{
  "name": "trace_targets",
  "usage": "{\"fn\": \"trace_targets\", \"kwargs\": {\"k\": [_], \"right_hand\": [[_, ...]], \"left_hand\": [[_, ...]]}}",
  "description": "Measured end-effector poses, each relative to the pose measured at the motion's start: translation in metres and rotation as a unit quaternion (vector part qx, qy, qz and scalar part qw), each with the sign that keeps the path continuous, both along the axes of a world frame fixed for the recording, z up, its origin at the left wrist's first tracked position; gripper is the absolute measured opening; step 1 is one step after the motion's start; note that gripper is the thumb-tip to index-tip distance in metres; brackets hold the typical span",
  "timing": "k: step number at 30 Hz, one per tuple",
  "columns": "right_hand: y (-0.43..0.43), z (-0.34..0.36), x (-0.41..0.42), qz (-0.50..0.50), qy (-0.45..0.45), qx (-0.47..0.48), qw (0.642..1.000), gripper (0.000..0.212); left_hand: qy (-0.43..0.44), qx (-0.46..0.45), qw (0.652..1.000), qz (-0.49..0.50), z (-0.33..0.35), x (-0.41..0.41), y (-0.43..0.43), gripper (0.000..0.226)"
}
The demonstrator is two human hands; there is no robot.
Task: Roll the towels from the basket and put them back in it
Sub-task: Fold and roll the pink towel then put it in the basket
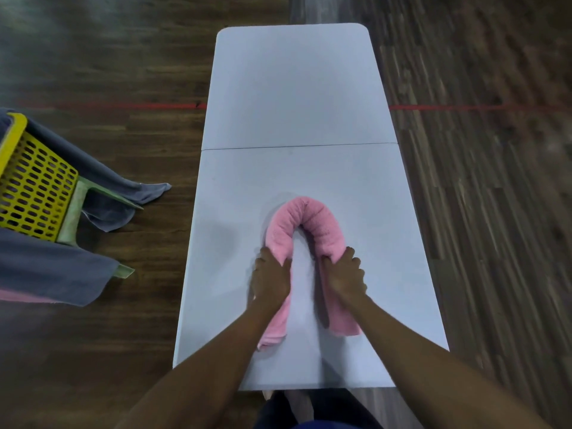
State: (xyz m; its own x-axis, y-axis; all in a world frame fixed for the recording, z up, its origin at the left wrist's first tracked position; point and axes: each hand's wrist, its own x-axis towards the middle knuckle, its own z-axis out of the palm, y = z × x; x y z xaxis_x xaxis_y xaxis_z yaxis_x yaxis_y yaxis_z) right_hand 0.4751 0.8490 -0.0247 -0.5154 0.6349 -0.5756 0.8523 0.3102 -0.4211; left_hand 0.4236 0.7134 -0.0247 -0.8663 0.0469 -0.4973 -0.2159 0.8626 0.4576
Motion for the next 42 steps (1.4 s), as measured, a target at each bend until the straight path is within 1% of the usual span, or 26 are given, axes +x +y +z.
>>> {"fn": "trace_targets", "kwargs": {"k": [2, 5, 7, 11, 12, 13, 15, 17, 19, 20, 21, 22, 23, 24, 25, 26, 27, 28, 29, 30, 32, 34, 37, 42], "right_hand": [[-0.014, -0.001, 0.001, -0.015, 0.0, -0.014, 1.0, 0.055], [-0.028, -0.002, 0.003, -0.029, 0.012, -0.046, 0.998, 0.062], [-0.031, -0.003, 0.005, -0.024, 0.015, -0.051, 0.998, 0.068], [-0.034, -0.002, 0.011, -0.009, 0.037, -0.026, 0.999, 0.077], [-0.037, 0.0, 0.013, -0.007, 0.048, -0.016, 0.999, 0.08], [-0.04, 0.001, 0.015, -0.007, 0.059, -0.006, 0.998, 0.083], [-0.046, 0.002, 0.018, -0.014, 0.075, -0.004, 0.997, 0.089], [-0.05, 0.005, 0.018, -0.021, 0.088, -0.011, 0.996, 0.1], [-0.053, 0.007, 0.014, -0.023, 0.087, -0.009, 0.996, 0.112], [-0.056, 0.008, 0.011, -0.022, 0.079, -0.001, 0.997, 0.118], [-0.059, 0.007, 0.009, -0.017, 0.069, 0.01, 0.997, 0.124], [-0.063, 0.007, 0.008, -0.008, 0.057, 0.02, 0.998, 0.13], [-0.067, 0.005, 0.007, 0.004, 0.045, 0.027, 0.999, 0.136], [-0.071, 0.002, 0.006, 0.019, 0.034, 0.032, 0.999, 0.14], [-0.074, 0.0, 0.006, 0.033, 0.025, 0.042, 0.998, 0.142], [-0.076, -0.003, 0.005, 0.044, 0.018, 0.056, 0.997, 0.142], [-0.078, -0.005, 0.004, 0.052, 0.014, 0.069, 0.996, 0.14], [-0.078, -0.007, 0.002, 0.06, 0.011, 0.082, 0.995, 0.139], [-0.077, -0.008, 0.001, 0.071, 0.009, 0.094, 0.993, 0.137], [-0.074, -0.009, 0.001, 0.089, 0.009, 0.108, 0.99, 0.135], [-0.066, -0.013, 0.004, 0.146, 0.021, 0.133, 0.98, 0.131], [-0.058, -0.018, 0.007, 0.203, 0.04, 0.163, 0.965, 0.127], [-0.053, -0.024, 0.006, 0.241, 0.063, 0.19, 0.95, 0.122], [-0.046, -0.026, -0.002, 0.261, 0.096, 0.178, 0.944, 0.106]], "left_hand": [[0.006, 0.009, 1.0, 0.005, -0.002, 0.01, 0.012, 0.071], [-0.013, 0.106, 0.993, 0.058, -0.002, 0.02, 0.023, 0.075], [-0.022, 0.155, 0.983, 0.095, 0.0, 0.023, 0.025, 0.069], [-0.039, 0.169, 0.978, 0.116, 0.002, 0.026, 0.012, 0.045], [-0.034, 0.17, 0.977, 0.124, 0.001, 0.024, 0.009, 0.043], [-0.031, 0.173, 0.976, 0.129, 0.0, 0.023, 0.008, 0.044], [-0.029, 0.208, 0.97, 0.119, -0.001, 0.021, 0.004, 0.051], [-0.049, 0.254, 0.957, 0.135, -0.004, 0.024, -0.004, 0.056], [-0.081, 0.296, 0.932, 0.192, -0.005, 0.024, -0.014, 0.06], [-0.085, 0.337, 0.912, 0.217, -0.006, 0.024, -0.019, 0.054], [-0.085, 0.37, 0.895, 0.235, -0.005, 0.025, -0.024, 0.043], [-0.079, 0.381, 0.89, 0.239, -0.007, 0.025, -0.029, 0.034], [-0.065, 0.374, 0.896, 0.232, -0.005, 0.024, -0.035, 0.03], [-0.039, 0.346, 0.913, 0.214, -0.005, 0.024, -0.043, 0.028], [-0.001, 0.292, 0.939, 0.178, -0.008, 0.023, -0.053, 0.026], [0.05, 0.202, 0.97, 0.124, -0.013, 0.023, -0.064, 0.026], [0.104, 0.097, 0.988, 0.057, -0.019, 0.024, -0.075, 0.029], [0.15, 0.013, 0.989, -0.01, -0.027, 0.025, -0.085, 0.036], [0.173, -0.047, 0.981, -0.072, -0.034, 0.026, -0.095, 0.044], [0.181, -0.086, 0.972, -0.121, -0.041, 0.025, -0.104, 0.052], [0.172, -0.126, 0.959, -0.186, -0.054, 0.025, -0.117, 0.061], [0.156, -0.141, 0.954, -0.213, -0.067, 0.028, -0.125, 0.065], [0.16, -0.138, 0.953, -0.217, -0.075, 0.033, -0.127, 0.066], [0.16, -0.127, 0.956, -0.211, -0.075, 0.03, -0.127, 0.067]]}}
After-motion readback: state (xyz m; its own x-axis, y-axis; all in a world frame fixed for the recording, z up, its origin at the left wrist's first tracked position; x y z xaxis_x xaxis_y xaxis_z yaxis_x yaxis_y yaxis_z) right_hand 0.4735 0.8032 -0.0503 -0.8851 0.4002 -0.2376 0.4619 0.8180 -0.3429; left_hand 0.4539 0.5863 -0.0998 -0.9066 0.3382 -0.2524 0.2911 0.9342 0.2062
